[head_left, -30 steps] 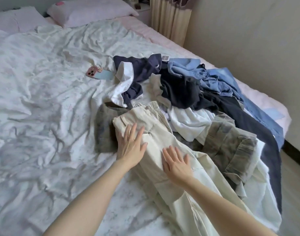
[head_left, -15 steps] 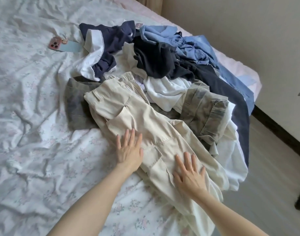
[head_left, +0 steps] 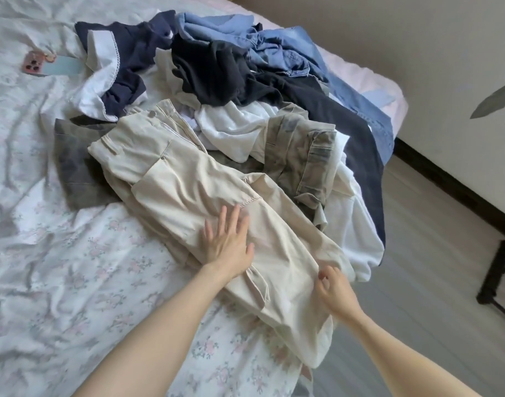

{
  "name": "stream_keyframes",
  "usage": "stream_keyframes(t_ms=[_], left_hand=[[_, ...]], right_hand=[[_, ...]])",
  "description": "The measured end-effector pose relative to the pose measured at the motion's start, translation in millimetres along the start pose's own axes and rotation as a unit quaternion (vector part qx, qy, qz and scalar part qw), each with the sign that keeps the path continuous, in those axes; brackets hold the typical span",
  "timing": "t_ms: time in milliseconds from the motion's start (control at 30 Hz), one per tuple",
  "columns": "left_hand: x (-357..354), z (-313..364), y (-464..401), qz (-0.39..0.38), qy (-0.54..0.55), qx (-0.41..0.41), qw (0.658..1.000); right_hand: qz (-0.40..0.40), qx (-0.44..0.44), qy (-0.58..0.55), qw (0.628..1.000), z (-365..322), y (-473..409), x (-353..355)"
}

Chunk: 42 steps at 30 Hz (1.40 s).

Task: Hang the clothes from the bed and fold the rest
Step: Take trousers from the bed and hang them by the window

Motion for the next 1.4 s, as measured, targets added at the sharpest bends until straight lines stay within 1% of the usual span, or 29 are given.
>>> stream_keyframes(t_ms=[67, 100, 167, 267, 333, 367, 433, 533, 600, 700, 767, 800, 867, 933, 1033, 1133, 1200, 1233, 1300, 1333, 1400], left_hand=[[-2.3, 36.6, -7.6, -0.003, -0.032, -0.091, 0.995], [-5.1, 53.7, -12.2, -0.011, -0.052, -0.131, 0.990], [-14.9, 77.0, -21.1, -0.052, -0.089, -0.171, 0.980], [-31.4, 94.1, -33.9, -0.130, -0.152, -0.165, 0.966], [-28.7, 99.3, -43.4, -0.136, -0.165, -0.143, 0.966], [-24.4, 100.3, -46.0, -0.130, -0.164, -0.141, 0.968], [-17.6, 104.9, -47.8, -0.129, -0.169, -0.160, 0.964], [-15.7, 98.9, -46.4, -0.174, -0.161, -0.152, 0.959], [-18.5, 93.6, -45.3, -0.205, -0.179, -0.137, 0.952], [-27.8, 92.7, -39.6, -0.228, -0.226, -0.157, 0.934], [-33.7, 94.2, -35.6, -0.227, -0.222, -0.172, 0.933], [-35.9, 95.2, -33.8, -0.224, -0.199, -0.172, 0.938], [-39.1, 93.8, -31.8, -0.218, -0.135, -0.145, 0.956], [-37.1, 93.2, -33.0, -0.187, -0.100, -0.123, 0.970], [-32.4, 92.3, -35.2, -0.140, -0.099, -0.126, 0.977], [-36.5, 95.6, -31.2, -0.147, -0.110, -0.162, 0.970], [-40.2, 102.9, -29.9, -0.141, -0.164, -0.195, 0.957], [-39.8, 107.6, -30.0, -0.126, -0.185, -0.210, 0.952], [-32.7, 119.8, -34.8, -0.079, -0.169, -0.228, 0.956], [-27.6, 124.1, -37.7, -0.057, -0.145, -0.231, 0.960], [-20.1, 133.5, -42.9, -0.023, -0.119, -0.241, 0.963]], right_hand=[[0.016, 0.015, -0.029, 0.999, 7.1, 0.0, 2.1], [0.017, 0.006, -0.050, 0.999, 12.5, 0.8, 2.3], [-0.004, -0.024, -0.071, 0.997, 23.5, 1.9, -4.6], [-0.048, -0.047, -0.022, 0.997, 43.0, 2.7, -21.2], [-0.064, -0.064, 0.003, 0.996, 55.9, 5.5, -26.2], [-0.063, -0.058, 0.001, 0.996, 58.1, 6.8, -25.8], [-0.037, -0.033, -0.018, 0.999, 63.1, 8.6, -18.8], [-0.034, -0.002, -0.028, 0.999, 71.2, 11.6, -13.2], [-0.043, -0.003, -0.014, 0.999, 75.9, 9.8, -17.2], [-0.034, -0.030, -0.025, 0.999, 72.0, 3.1, -23.6], [-0.035, -0.045, -0.030, 0.998, 65.2, -0.3, -30.2], [-0.034, -0.052, -0.027, 0.998, 62.8, -1.5, -32.9], [-0.027, -0.064, -0.014, 0.997, 60.2, -2.4, -36.2], [-0.010, -0.071, -0.004, 0.997, 58.9, -1.1, -34.6], [0.024, -0.087, -0.040, 0.995, 62.5, 4.3, -25.2], [0.059, -0.091, -0.094, 0.990, 76.0, 12.4, -8.4], [0.096, -0.070, -0.097, 0.988, 85.2, 15.1, 12.9], [0.118, -0.056, -0.083, 0.988, 87.7, 15.2, 25.5], [0.154, -0.029, -0.018, 0.987, 89.2, 11.6, 48.8], [0.161, -0.026, 0.012, 0.987, 89.4, 7.6, 55.8], [0.151, -0.048, 0.043, 0.986, 93.8, -1.1, 61.3]])
Point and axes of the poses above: each hand's wrist, its own y-axis away from the middle knuckle, its own x-axis out of the back of the hand, z = x × y, the point moved 10 cm from there along -y, towards the middle knuckle, and after that the axes turned 12 degrees about y, right-handed, at the moved point
